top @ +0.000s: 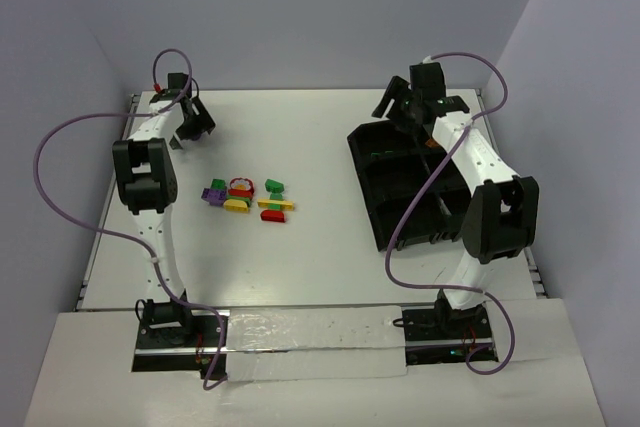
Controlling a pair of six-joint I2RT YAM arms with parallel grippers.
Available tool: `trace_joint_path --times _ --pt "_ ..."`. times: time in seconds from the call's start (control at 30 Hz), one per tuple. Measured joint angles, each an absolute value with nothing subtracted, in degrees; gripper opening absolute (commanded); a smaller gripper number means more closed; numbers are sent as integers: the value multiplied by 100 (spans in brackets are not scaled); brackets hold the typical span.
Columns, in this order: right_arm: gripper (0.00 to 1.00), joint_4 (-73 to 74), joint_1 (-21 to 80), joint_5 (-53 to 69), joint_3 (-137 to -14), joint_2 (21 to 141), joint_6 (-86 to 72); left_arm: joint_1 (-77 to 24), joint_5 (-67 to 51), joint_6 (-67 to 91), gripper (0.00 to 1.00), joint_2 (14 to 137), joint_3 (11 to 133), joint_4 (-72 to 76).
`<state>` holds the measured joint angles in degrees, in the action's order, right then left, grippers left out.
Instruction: Sort the legos into containers by color
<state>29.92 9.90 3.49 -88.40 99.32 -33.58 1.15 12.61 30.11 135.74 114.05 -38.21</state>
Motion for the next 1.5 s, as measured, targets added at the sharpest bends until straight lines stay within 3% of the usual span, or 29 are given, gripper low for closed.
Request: trace_joint_path --times 0.3,0.73,0.9,1.07,1.23,1.3,1.33,1.37,1.43,1.5 --pt "78 2961 1037 349 -8659 9819 -3358 123 1853 2178 98 13856 11749 -3816" --pt "78 3085 1044 316 -8510 9721 -3288 261 928 1583 93 14178 12165 -3339" --pt "78 3181 1053 238 -8512 9721 -3216 236 573 1584 85 14399 12553 -3310" --pt "78 3257 1062 183 -8536 9721 -3183 188 517 1615 71 14491 12686 -3291" --pt "78 3319 1076 169 -8630 9721 -3184 179 560 1707 45 14417 12460 -3061" --pt "78 3322 1084 169 -8642 9721 -3186 172 563 1738 40 14345 12321 -2967" --pt "78 3328 1090 170 -8646 9721 -3186 171 565 1748 35 14298 12233 -2923" --pt "78 3330 1099 172 -8648 9721 -3186 162 568 1756 16 14256 12160 -2898" --pt "78 3335 1120 172 -8659 9721 -3186 146 579 1758 4 14199 12053 -2868" --pt "78 3339 1138 172 -8666 9721 -3188 115 580 1767 0 14144 11981 -2887"
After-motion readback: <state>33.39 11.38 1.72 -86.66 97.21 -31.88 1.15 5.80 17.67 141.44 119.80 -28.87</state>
